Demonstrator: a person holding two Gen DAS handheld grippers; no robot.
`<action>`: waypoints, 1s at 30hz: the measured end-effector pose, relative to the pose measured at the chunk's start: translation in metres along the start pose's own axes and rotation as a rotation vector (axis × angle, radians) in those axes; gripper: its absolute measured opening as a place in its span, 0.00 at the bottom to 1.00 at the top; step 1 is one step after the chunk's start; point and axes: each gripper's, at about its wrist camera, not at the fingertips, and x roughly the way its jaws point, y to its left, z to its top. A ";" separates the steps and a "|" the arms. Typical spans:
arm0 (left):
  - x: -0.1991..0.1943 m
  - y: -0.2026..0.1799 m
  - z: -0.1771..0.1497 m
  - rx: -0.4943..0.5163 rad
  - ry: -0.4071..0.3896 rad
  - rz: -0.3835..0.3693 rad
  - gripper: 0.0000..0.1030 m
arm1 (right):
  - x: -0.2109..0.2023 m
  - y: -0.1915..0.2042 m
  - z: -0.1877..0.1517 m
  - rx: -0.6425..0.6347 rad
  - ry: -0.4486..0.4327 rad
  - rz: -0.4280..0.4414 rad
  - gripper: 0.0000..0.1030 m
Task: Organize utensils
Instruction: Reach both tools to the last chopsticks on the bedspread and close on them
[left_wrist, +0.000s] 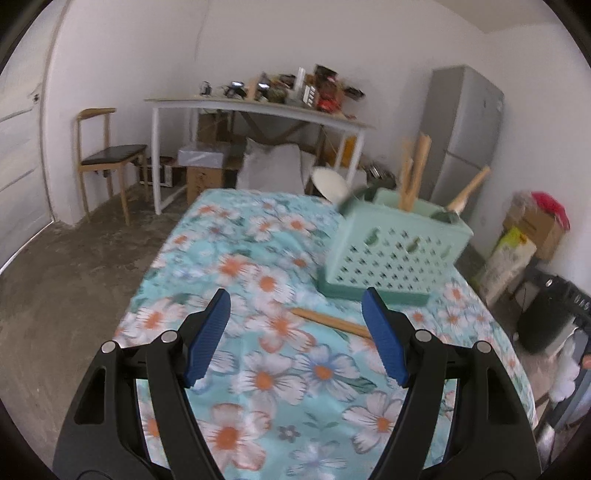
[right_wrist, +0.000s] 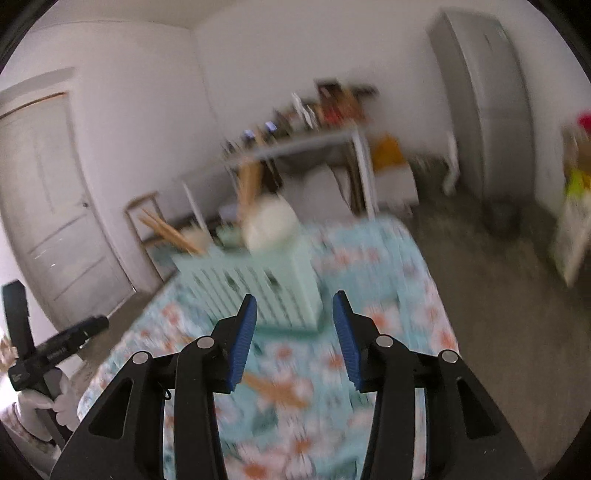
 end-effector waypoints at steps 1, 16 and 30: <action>0.004 -0.004 -0.001 0.007 0.010 -0.007 0.68 | 0.002 -0.005 -0.005 0.020 0.022 -0.003 0.41; 0.130 0.023 -0.043 -0.637 0.391 -0.355 0.42 | 0.027 -0.003 -0.021 0.053 0.108 0.028 0.41; 0.157 0.038 -0.065 -0.844 0.371 -0.370 0.11 | 0.031 -0.001 -0.022 0.059 0.123 0.033 0.41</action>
